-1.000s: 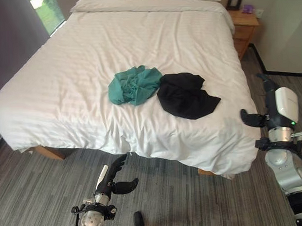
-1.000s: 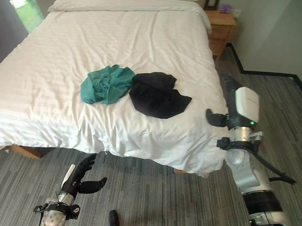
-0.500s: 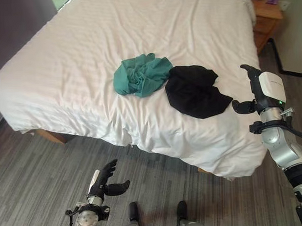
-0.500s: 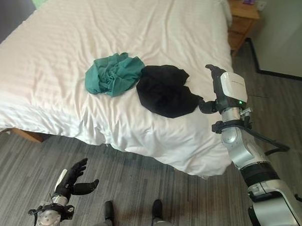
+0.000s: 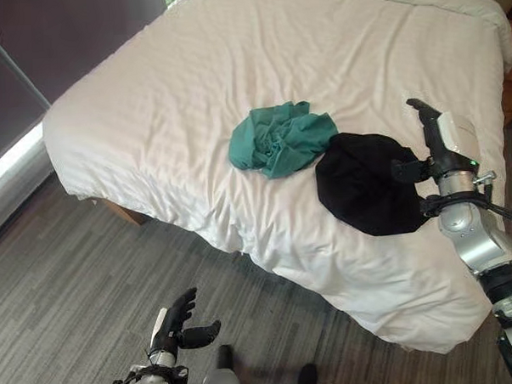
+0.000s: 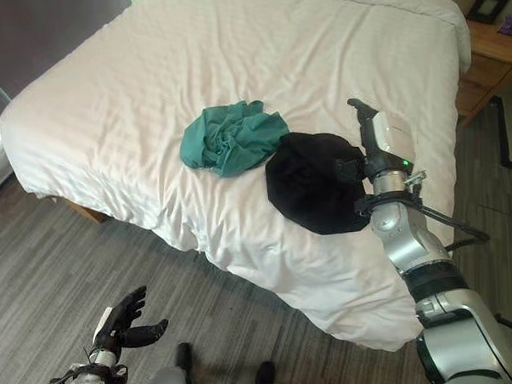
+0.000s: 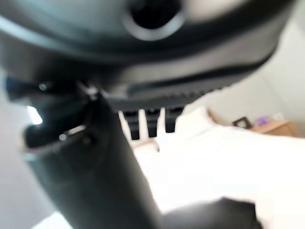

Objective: Pick up bed clothes into laundry basket.

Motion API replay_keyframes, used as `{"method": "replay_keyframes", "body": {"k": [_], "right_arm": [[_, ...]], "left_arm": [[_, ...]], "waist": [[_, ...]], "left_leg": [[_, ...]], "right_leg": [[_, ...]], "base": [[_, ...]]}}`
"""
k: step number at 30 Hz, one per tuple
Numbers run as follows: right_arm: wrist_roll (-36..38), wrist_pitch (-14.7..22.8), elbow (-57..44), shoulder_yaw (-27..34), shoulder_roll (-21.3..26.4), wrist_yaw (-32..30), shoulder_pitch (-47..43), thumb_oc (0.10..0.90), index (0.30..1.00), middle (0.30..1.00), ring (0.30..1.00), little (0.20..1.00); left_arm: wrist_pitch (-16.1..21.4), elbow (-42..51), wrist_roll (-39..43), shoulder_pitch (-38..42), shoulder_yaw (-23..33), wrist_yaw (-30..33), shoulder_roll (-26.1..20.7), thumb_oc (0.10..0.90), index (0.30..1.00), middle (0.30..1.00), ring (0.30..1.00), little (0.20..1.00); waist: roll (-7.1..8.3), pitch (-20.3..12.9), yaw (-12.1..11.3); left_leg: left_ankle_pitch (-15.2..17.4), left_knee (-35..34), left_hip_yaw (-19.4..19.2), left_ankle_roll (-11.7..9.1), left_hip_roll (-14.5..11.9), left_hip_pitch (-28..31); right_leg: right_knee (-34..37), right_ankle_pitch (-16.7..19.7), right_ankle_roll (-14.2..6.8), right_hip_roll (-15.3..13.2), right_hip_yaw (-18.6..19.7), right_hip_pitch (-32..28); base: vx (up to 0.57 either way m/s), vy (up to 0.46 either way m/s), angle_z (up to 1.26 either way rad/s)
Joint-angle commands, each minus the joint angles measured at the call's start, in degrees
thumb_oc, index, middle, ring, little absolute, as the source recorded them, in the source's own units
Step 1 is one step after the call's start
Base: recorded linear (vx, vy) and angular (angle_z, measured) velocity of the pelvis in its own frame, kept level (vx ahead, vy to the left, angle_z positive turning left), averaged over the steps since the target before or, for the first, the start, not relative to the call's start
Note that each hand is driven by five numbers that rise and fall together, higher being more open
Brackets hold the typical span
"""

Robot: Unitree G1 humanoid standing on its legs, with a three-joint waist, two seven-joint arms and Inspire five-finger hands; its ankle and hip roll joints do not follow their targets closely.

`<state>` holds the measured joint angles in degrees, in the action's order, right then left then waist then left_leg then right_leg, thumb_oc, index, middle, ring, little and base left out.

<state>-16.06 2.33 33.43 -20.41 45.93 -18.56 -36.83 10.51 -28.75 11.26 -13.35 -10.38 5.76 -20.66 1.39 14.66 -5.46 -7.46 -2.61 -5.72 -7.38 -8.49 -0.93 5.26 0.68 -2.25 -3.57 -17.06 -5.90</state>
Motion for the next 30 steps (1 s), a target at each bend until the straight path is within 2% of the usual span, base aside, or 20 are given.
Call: {"method": "replay_keyframes", "body": {"k": [1, 7, 10, 14, 16, 17, 18, 20, 23, 25, 26, 27, 30], "right_arm": [[-1.79, 1.14, 3.58, -3.53, -1.03, -1.76, -10.82, 0.800, 0.900, 0.900, 0.900, 0.900], [-2.03, 0.78, 9.77, -6.14, -5.33, -2.06, -12.95, 0.800, 0.900, 0.900, 0.900, 0.900], [-2.76, 0.01, 15.46, -7.53, -4.82, -2.65, -16.16, 0.800, 0.900, 0.900, 0.900, 0.900], [-2.91, -0.02, 21.62, -9.16, -3.48, -2.62, -20.44, 0.800, 0.900, 0.900, 0.900, 0.900], [-2.88, 0.02, 21.72, -9.29, -3.45, -2.63, -20.62, 0.800, 0.900, 0.900, 0.900, 0.900], [-2.78, -0.08, 23.44, -9.97, -3.36, -2.36, -21.52, 0.524, 0.486, 0.486, 0.486, 0.486], [-2.33, -0.09, 24.01, -9.81, -3.77, -2.51, -21.50, 0.400, 0.300, 0.300, 0.300, 0.300], [-0.77, 0.16, 23.07, -8.82, -3.58, -2.66, -21.03, 0.400, 0.300, 0.300, 0.300, 0.300], [1.60, 0.97, 18.17, -5.92, -3.13, -3.40, -17.34, 0.400, 0.300, 0.300, 0.300, 0.300], [2.77, 1.92, 8.82, -0.64, -3.20, -4.14, -8.52, 0.400, 0.300, 0.300, 0.300, 0.300], [2.66, 1.73, 8.30, -0.16, -3.19, -4.06, -7.86, 0.400, 0.300, 0.300, 0.300, 0.300], [2.51, 2.74, -0.97, 6.70, -2.57, -4.02, 4.40, 0.400, 0.300, 0.300, 0.300, 0.300], [3.14, 3.81, -7.46, 16.79, -2.38, -3.17, 21.21, 0.400, 0.300, 0.300, 0.300, 0.300]], "left_arm": [[3.37, 1.77, -0.31, 0.92, -1.28, 1.39, -2.29, 0.800, 0.900, 0.900, 0.900, 0.900], [4.08, -1.49, -0.66, 4.17, -2.16, 3.10, -2.63, 0.800, 0.900, 0.900, 0.900, 0.900], [4.41, -6.00, -1.09, 6.88, -3.16, 4.17, -2.63, 0.800, 0.900, 0.900, 0.900, 0.900], [3.52, -19.59, -3.52, 9.95, -3.83, 5.75, -0.11, 0.800, 0.900, 0.900, 0.900, 0.900], [3.65, -19.81, -3.55, 10.13, -3.82, 5.79, 0.04, 0.800, 0.900, 0.900, 0.900, 0.900], [2.24, -27.71, -3.91, 10.62, -2.78, 6.34, 1.53, 0.800, 0.900, 0.900, 0.900, 0.900], [1.76, -31.01, -4.08, 10.97, -1.96, 6.73, 2.21, 0.800, 0.900, 0.900, 0.900, 0.900], [0.65, -38.10, -4.12, 11.77, 0.95, 7.41, 3.15, 0.800, 0.900, 0.900, 0.900, 0.900], [0.15, -39.86, -4.60, 12.66, 3.34, 8.68, 2.56, 0.800, 0.900, 0.900, 0.900, 0.900], [-0.10, -39.55, -4.26, 12.97, 6.63, 9.87, 1.26, 0.800, 0.900, 0.900, 0.900, 0.900], [-0.13, -39.49, -4.27, 12.84, 6.47, 9.87, 1.06, 0.800, 0.900, 0.900, 0.900, 0.900], [0.37, -35.80, -3.13, 12.84, 10.23, 11.41, -2.02, 0.800, 0.900, 0.900, 0.900, 0.900], [1.58, -23.22, -3.57, 12.54, 16.09, 15.36, -9.07, 0.800, 0.900, 0.900, 0.900, 0.900]], "waist": [[0.24, -5.27, -0.41], [-0.31, -4.56, -0.07], [-0.96, -3.46, 0.34], [-2.00, -2.86, 0.88], [-2.07, -2.88, 0.90], [-2.43, -2.54, 1.03], [-2.58, -2.47, 1.15], [-2.69, -2.26, 1.54], [-2.71, -2.11, 2.37], [-2.90, -2.01, 3.48], [-2.74, -2.08, 3.34], [-2.82, -2.43, 4.39], [-2.63, -3.20, 5.59]], "left_leg": [[1.62, -2.39, -0.33, -2.67, -1.55, 0.09], [1.84, -2.39, -1.17, -2.50, -0.87, -1.30], [1.56, -2.39, -1.45, -2.77, -0.39, -3.77], [1.03, -2.39, -1.65, -3.16, -0.04, -7.08], [1.03, -2.39, -1.66, -3.16, -0.05, -7.18], [0.81, -2.39, -1.67, -3.24, -0.20, -7.90], [0.76, -2.39, -1.69, -3.27, -0.19, -8.15], [0.83, -2.39, -1.89, -3.20, -0.21, -8.31], [1.09, -2.39, -2.15, -3.03, -0.14, -7.91], [1.76, -2.39, -2.45, -2.64, -0.04, -7.22], [1.79, -2.39, -2.41, -2.64, -0.01, -7.13], [2.58, -2.39, -2.78, -2.21, 0.11, -5.95], [3.65, -2.39, -3.09, -1.83, 0.20, -3.78]], "right_leg": [[-0.63, -4.38, -5.62, -2.60, 4.55, -1.44], [-0.44, -3.23, -6.59, -3.96, 5.52, 0.70], [-0.28, -2.08, -7.16, -4.69, 5.87, 4.06], [-0.26, -1.44, -7.70, -5.13, 6.30, 7.72], [-0.26, -1.42, -7.70, -5.12, 6.31, 7.83], [-0.26, -1.49, -7.91, -5.21, 6.74, 8.54], [-0.26, -1.51, -8.03, -5.25, 6.95, 8.74], [-0.26, -1.51, -8.35, -5.58, 7.15, 8.96], [-0.26, -1.35, -8.48, -5.86, 7.44, 8.74], [-0.26, -1.34, -8.67, -6.23, 7.45, 8.14], [-0.26, -1.37, -8.69, -6.26, 7.41, 8.02], [-0.26, -1.31, -8.99, -6.63, 7.21, 7.15], [-0.26, -1.16, -9.39, -7.12, 6.85, 5.44]], "base": [[0.16, 0.064, 0.09], [0.05, 0.026, -0.10], [-0.07, 0.036, -0.14], [-0.03, 0.056, -0.03], [0.00, 0.024, -0.07], [0.01, 0.040, -0.08], [0.02, 0.050, -0.07], [0.03, 0.044, -0.07], [0.03, 0.044, -0.01], [0.04, 0.046, 0.03], [0.07, 0.033, 0.07], [0.09, 0.018, 0.08], [0.09, 0.006, 0.17]]}}
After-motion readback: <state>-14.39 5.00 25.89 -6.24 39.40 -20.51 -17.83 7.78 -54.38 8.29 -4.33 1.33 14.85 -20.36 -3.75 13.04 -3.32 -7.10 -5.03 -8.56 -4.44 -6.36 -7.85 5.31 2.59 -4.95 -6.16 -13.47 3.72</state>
